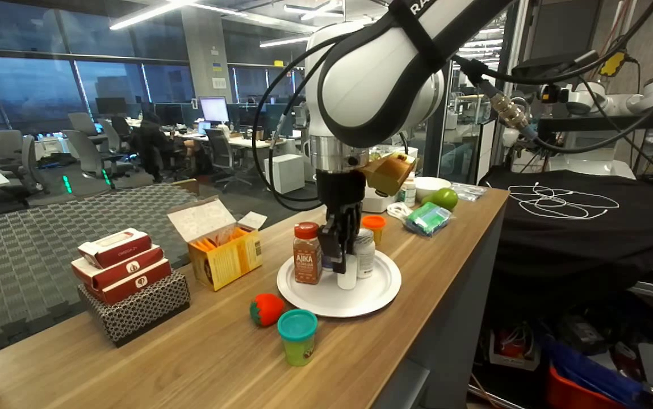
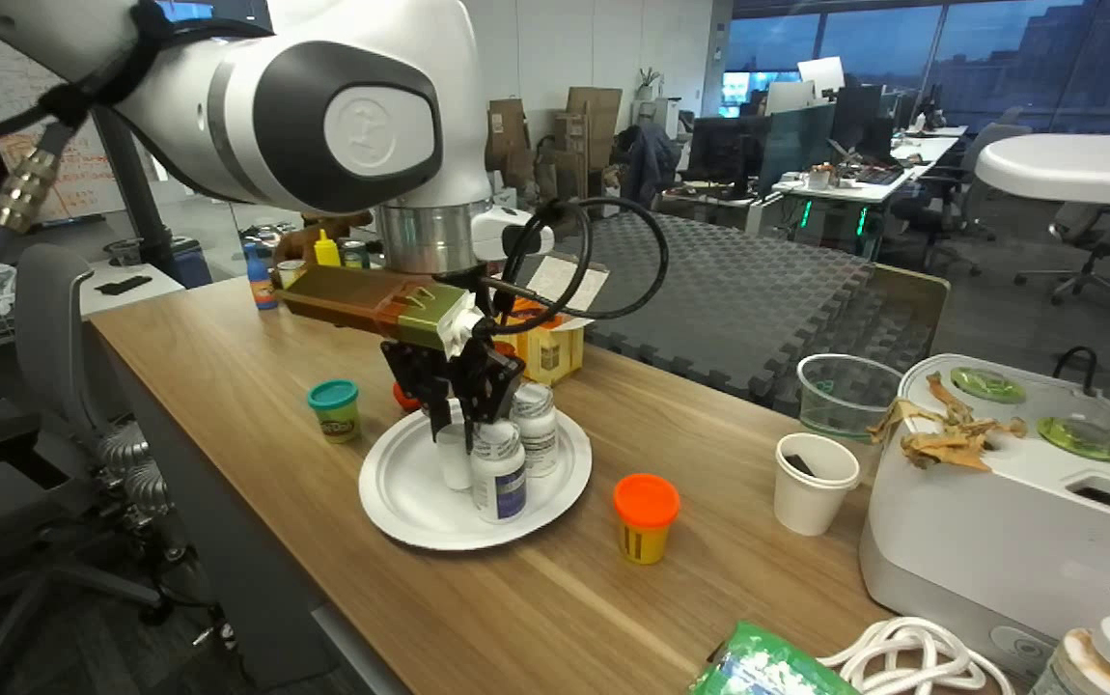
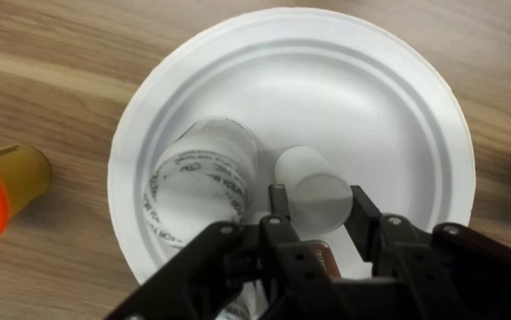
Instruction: Move the bottle on the white plate away from you then put all the bottles and the orange plushie on the white plate
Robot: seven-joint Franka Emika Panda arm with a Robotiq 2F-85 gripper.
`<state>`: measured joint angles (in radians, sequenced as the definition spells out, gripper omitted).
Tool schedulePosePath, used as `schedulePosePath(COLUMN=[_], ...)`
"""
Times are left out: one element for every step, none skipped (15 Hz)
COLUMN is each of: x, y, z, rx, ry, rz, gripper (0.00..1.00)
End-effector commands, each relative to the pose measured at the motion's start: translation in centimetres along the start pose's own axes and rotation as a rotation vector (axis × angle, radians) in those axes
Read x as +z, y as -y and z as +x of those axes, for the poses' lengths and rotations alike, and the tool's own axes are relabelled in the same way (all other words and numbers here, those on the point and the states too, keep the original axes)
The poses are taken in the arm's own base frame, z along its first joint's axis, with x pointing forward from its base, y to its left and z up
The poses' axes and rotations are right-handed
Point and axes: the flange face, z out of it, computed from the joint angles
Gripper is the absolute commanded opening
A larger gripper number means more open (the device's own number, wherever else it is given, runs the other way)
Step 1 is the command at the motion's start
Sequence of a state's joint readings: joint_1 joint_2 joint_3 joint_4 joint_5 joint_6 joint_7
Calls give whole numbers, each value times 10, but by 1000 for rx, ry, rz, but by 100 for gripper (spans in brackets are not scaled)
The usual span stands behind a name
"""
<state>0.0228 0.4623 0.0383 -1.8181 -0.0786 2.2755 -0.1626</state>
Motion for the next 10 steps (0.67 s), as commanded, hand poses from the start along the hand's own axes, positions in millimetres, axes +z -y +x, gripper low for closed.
schedulePosePath(x=[-5, -5, -6, -7, -9, -11, -15, -17, -22, -25], y=[-3, -3, -3, -2, -2, -1, 0, 1, 2, 3], z=[7, 8, 8, 8, 8, 8, 8, 9, 9, 10], rx=[-9, -10, -10, -11, -12, -14, -18, -20, -25, -30], ry=[-23, -25, -28, -31, -36, -44, -53, -61, -73, -84], rz=[-14, -14, -15, -14, -16, -18, -16, -16, -16, -11], gripper=[62, 69, 76, 83, 92, 98, 100, 100, 100, 100])
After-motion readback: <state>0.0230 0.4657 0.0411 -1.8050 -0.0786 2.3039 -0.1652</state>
